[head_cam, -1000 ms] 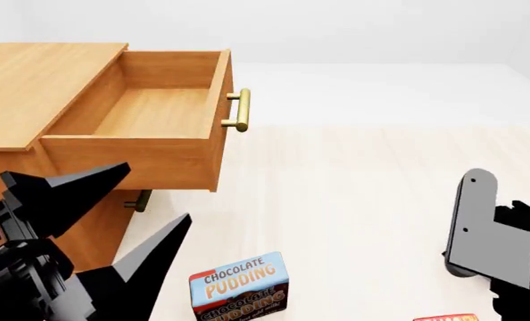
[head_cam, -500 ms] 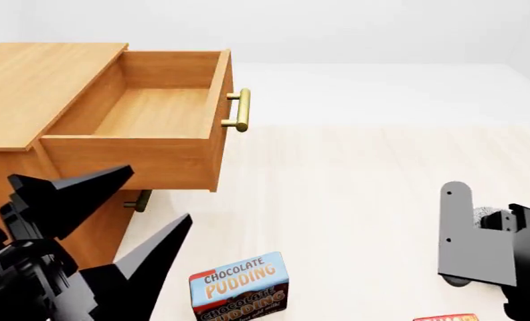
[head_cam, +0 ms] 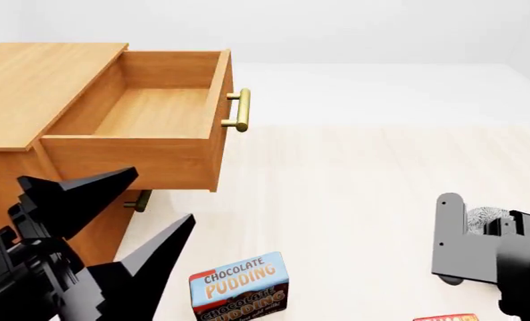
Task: Put the butter at the back in the top drawer of the cabinet and close it.
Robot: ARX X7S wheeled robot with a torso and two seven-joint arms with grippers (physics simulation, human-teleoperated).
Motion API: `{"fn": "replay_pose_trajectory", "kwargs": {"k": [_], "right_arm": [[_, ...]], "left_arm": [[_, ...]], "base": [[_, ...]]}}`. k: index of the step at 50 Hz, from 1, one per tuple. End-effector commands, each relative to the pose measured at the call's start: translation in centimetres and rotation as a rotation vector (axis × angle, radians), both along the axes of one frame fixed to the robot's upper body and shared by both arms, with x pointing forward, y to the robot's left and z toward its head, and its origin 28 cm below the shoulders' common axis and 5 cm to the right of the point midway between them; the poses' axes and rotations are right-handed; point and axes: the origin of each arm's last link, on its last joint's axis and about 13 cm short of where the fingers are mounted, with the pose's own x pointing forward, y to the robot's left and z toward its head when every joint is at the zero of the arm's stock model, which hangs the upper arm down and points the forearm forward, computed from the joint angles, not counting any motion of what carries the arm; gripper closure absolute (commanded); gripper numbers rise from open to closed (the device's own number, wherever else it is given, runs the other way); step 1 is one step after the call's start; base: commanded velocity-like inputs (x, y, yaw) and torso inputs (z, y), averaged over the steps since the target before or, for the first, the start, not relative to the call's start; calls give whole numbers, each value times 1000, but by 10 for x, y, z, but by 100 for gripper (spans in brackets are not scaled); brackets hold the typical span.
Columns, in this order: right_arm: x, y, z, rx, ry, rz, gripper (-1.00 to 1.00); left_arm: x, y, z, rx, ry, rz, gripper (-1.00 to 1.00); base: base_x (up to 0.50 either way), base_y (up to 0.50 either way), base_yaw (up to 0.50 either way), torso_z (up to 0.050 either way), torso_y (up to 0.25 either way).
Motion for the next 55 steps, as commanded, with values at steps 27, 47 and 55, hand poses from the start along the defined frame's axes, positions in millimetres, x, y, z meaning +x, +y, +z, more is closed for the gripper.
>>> {"fn": "replay_pose_trajectory", "kwargs": {"k": [27,47,55], "right_arm": [[26,-3,-41,-89,57,-5,-100],[48,-2,-66,-116,111,24,-100],[52,0,-71,-110,110,43,-100]], "left_arm": [[7,1,-9,-6,21,-1,-100],[9,1,-13,-19,29,5,-100],[10,1,-13,-26,32,7,-100]], "base": [[0,0,0,0,0],[0,0,0,0,0],[0,0,0,0,0]]}}
